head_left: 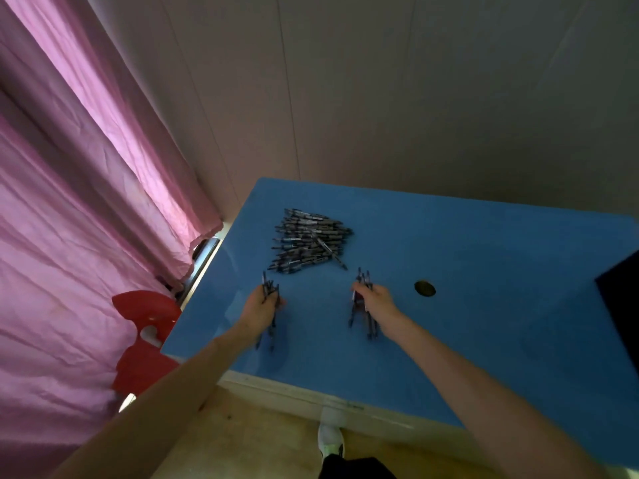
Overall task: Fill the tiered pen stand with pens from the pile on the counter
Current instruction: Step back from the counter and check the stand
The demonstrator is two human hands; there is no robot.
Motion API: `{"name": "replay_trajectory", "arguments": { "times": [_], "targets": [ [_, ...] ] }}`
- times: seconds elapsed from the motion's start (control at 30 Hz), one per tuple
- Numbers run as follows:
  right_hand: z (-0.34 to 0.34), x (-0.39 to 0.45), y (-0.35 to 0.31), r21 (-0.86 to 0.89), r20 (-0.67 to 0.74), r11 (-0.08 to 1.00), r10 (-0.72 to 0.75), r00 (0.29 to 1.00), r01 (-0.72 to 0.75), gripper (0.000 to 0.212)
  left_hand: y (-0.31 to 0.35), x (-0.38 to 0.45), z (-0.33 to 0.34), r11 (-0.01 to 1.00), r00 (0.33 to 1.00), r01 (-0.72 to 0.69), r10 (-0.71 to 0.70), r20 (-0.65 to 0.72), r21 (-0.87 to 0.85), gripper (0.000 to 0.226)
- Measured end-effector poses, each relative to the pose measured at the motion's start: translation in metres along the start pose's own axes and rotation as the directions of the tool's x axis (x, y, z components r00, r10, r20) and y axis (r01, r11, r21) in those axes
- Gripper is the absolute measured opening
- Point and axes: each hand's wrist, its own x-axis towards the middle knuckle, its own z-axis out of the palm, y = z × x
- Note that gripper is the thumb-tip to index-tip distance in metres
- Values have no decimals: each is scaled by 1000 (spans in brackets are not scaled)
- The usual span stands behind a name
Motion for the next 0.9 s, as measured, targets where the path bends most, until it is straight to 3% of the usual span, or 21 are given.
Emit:
{"name": "replay_trajectory", "arguments": {
  "times": [0.17,0.3,0.53,0.73,0.9],
  "targets": [
    [-32,-54,15,215,3,975,51,999,-51,23,25,-38,22,941,986,165,-148,79,-296,34],
    [-69,-115,34,287,-18,957,-25,1000,29,14,44,-81,62,880,972,197,-117,206,-432,31],
    [-174,-213,60,334,-183,939,-15,983,77,18,86,-175,157,944,869,134,35,494,-302,26],
    [-258,-254,74,313,-373,936,-36,927,162,20,152,-237,240,922,878,16,173,446,-388,21],
    [-356,-280,75,266,-368,930,-147,918,256,23,207,-281,321,842,903,-128,317,290,-523,16]
  ]
}}
